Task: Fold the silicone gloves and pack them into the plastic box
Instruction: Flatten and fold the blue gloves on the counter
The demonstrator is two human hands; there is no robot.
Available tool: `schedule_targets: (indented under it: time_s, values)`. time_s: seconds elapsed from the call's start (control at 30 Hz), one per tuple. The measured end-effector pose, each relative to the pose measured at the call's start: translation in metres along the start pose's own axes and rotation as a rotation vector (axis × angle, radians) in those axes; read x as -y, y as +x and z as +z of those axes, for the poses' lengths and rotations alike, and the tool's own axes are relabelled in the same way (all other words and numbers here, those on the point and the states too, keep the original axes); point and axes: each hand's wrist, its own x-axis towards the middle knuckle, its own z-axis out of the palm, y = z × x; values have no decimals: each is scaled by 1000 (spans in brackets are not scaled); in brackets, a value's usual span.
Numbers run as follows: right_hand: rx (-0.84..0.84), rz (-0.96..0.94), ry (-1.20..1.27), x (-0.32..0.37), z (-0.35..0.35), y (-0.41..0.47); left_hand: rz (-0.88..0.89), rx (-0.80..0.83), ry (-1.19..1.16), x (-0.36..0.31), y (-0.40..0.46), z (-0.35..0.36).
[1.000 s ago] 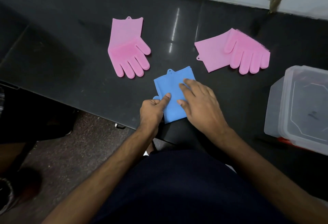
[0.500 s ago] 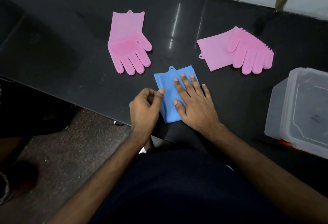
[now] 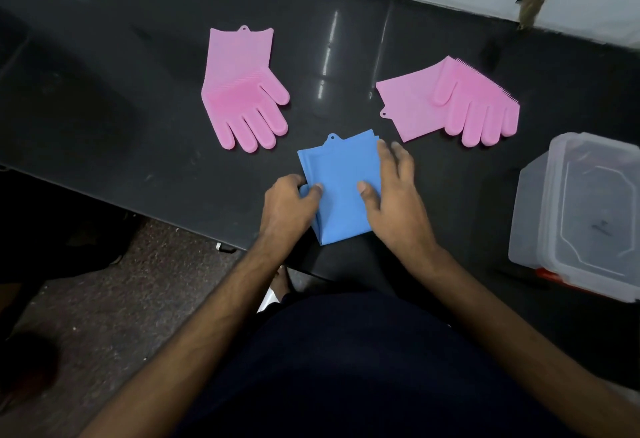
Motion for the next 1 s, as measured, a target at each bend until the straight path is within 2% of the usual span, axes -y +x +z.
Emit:
schedule_targets:
  time_s: [0.07, 0.13, 0.2, 0.27, 0.33, 0.43, 0.53, 0.63, 0.73, 1.0]
  values:
    - [-27, 144, 47, 0, -7, 4, -29, 11, -82, 3, 1, 1]
    - [46, 323, 136, -1, -12, 15, -70, 48, -226, 5, 5, 0]
    - [119, 470, 326, 0, -15, 22, -118, 83, -407, 5, 12, -8]
    - [166, 539, 531, 5, -11, 21, -144, 114, -522, 4, 23, -21]
    - [170, 533, 585, 12, -2, 17, -145, 117, -521, 4, 33, -35]
    - [142, 472, 468, 25, 15, 15, -107, 69, -346, 11, 43, -48]
    - [83, 361, 226, 35, 25, 15, 112, -33, 54, 19, 42, -51]
    - [21, 269, -64, 45, 25, 17, 308, -95, 244, 16, 33, -45]
    - [-45, 204, -248, 54, 15, 20, 473, -142, 296, 7, 30, -42]
    - [-186, 216, -225, 55, -28, 12, 719, 32, 236, -45, 31, -23]
